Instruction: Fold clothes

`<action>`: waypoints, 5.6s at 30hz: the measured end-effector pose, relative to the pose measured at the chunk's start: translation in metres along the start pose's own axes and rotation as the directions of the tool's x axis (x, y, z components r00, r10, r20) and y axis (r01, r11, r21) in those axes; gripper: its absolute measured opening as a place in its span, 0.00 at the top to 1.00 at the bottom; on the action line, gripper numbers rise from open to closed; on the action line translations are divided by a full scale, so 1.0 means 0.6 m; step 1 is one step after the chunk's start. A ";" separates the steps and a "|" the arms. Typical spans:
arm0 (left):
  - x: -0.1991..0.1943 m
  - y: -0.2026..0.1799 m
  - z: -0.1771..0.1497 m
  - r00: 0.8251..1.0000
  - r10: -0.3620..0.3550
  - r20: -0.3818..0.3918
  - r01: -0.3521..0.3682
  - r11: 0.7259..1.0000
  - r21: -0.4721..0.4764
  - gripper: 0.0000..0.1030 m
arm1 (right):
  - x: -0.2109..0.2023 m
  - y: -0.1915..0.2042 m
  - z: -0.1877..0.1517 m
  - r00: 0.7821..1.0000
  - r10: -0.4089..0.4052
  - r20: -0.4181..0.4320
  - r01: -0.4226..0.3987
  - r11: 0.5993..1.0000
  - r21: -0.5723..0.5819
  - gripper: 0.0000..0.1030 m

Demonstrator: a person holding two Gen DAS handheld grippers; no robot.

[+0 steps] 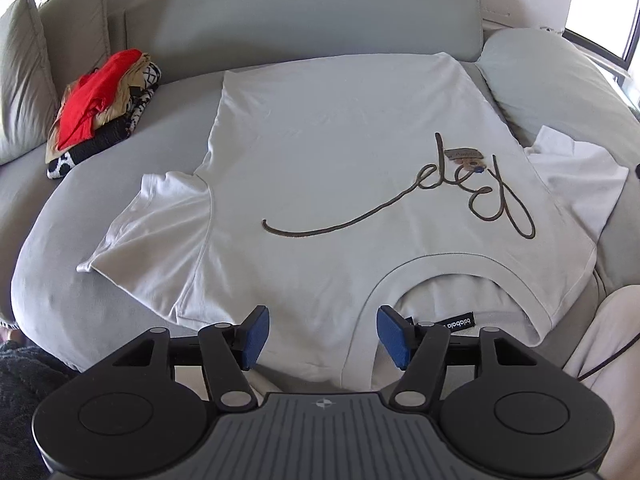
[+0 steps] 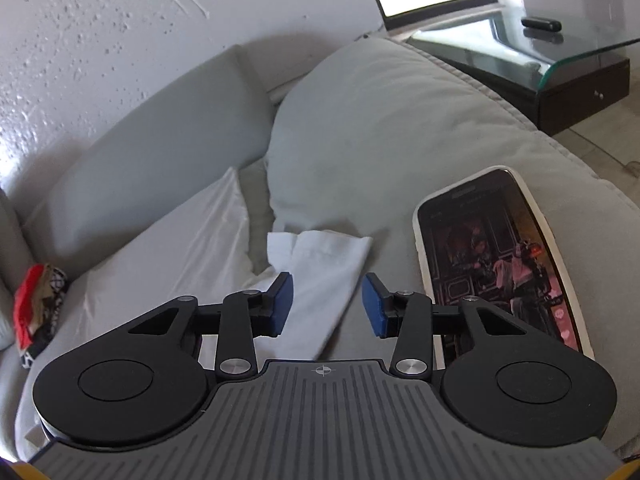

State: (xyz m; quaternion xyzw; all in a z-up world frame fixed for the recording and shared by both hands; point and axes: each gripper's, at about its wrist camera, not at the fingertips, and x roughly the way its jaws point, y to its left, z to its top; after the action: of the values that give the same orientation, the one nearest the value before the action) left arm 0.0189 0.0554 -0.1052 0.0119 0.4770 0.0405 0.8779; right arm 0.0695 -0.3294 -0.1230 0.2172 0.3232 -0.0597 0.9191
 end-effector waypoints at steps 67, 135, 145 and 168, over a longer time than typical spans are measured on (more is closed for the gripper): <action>0.027 0.001 -0.016 0.996 -0.084 -0.014 0.083 0.995 -0.060 0.40 | 0.041 0.247 -0.068 0.988 0.101 -0.121 -0.147 0.870 -0.471 0.64; 0.018 -0.031 -0.030 0.996 -0.080 -0.039 0.081 0.997 0.002 0.39 | 0.089 0.185 -0.124 0.932 0.235 -0.276 -0.298 0.930 -0.215 0.99; 0.016 -0.034 -0.032 0.996 -0.079 -0.043 0.080 0.997 0.012 0.39 | 0.074 0.207 -0.135 0.891 0.245 -0.382 -0.366 0.886 -0.285 0.74; 0.039 -0.039 -0.032 0.993 -0.086 -0.084 0.088 0.996 0.020 0.39 | 0.088 0.130 -0.065 0.957 -0.173 -0.234 0.090 0.941 -0.327 0.84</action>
State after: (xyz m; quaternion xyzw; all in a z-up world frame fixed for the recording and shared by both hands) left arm 0.0168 0.0335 -0.1368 -0.0004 0.5137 -0.0031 0.8580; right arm 0.1085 -0.2406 -0.1550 0.0524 0.4598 -0.0406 0.8856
